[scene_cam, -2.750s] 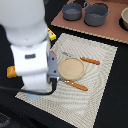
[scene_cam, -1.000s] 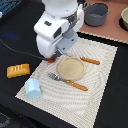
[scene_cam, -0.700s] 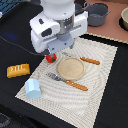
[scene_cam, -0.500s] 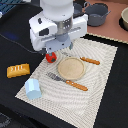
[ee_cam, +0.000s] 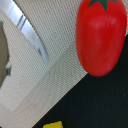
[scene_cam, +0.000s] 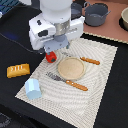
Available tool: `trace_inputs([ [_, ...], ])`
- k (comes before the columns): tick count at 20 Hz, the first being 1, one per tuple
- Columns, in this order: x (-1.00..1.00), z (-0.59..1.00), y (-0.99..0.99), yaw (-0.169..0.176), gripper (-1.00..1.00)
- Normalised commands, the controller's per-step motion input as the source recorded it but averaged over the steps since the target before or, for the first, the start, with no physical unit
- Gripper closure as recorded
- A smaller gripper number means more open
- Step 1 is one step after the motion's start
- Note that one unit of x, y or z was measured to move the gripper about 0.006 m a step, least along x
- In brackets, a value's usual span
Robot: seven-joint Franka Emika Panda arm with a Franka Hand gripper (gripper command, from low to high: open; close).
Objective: Interact with the objects in diverse but meaningful ways.
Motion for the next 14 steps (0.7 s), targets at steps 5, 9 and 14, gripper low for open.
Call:
trace_inputs([
  [5,-0.54,-0.39,0.05,0.000,-1.00],
  [9,-0.31,-0.29,0.06,0.000,-1.00],
  [14,-0.16,-0.25,0.11,0.000,-1.00],
])
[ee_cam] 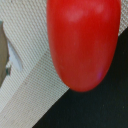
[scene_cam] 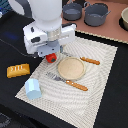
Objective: Interact with the objects in diverse but meaningful ways.
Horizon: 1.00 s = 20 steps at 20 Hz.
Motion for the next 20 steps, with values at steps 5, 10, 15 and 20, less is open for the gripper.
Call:
trace_inputs([
  [5,-0.04,-0.13,0.13,-0.003,1.00],
  [10,0.02,-0.01,0.16,-0.022,1.00],
  [15,-0.03,-0.14,0.09,-0.002,1.00],
  [20,-0.01,-0.32,0.10,-0.002,1.00],
])
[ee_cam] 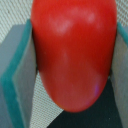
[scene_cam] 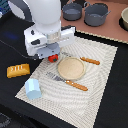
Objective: Interact with the objects in diverse but meaningful ways.
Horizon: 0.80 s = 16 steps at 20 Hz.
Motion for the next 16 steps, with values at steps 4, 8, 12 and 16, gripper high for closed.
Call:
trace_inputs([
  [4,0.00,-0.50,0.07,0.000,1.00],
  [8,-0.10,0.11,0.06,-0.009,1.00],
  [12,-0.21,1.00,0.17,-0.049,1.00],
  [16,0.08,1.00,0.18,-0.046,1.00],
])
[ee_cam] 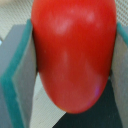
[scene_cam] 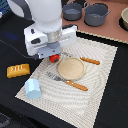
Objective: Interact with the objects in diverse but meaningful ways.
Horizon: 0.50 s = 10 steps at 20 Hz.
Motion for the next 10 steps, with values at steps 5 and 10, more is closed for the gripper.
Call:
trace_inputs([
  [5,0.62,0.97,0.14,-0.101,1.00],
  [10,0.93,0.67,-0.01,-0.087,1.00],
])
